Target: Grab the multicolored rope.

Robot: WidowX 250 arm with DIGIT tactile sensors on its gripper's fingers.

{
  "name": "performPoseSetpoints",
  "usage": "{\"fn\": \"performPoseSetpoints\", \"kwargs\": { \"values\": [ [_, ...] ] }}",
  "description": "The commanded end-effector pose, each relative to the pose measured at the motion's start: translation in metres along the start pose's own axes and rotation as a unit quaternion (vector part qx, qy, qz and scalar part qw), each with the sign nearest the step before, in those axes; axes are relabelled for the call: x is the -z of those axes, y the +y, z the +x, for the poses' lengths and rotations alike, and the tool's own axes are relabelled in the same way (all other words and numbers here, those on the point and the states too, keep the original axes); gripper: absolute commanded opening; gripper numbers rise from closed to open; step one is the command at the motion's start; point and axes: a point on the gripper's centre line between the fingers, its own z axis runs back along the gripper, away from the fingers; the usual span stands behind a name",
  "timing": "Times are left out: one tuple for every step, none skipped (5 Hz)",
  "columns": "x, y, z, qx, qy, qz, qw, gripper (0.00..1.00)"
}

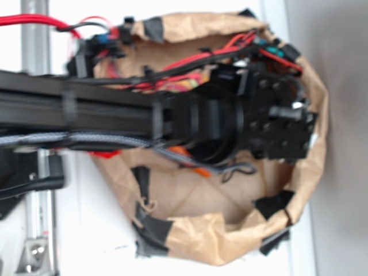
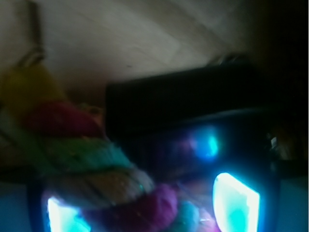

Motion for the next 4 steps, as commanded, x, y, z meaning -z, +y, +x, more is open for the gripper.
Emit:
{"fn": "performPoseSetpoints", "kwargs": {
  "values": [
    [-0.002, 0.012, -0.017, -0.035, 0.016, -0.010, 0.999, 0.00],
    [-0.027, 0.021, -0.036, -0.108, 0.029, -0.028, 0.993, 0.00],
    [-0.054, 0.022, -0.063, -0.235, 0.009, -0.052, 0.971, 0.00],
    [-0.089, 0.008, -0.079, -0.351, -0.002, -0.103, 0.931, 0.00]
  ]
}}
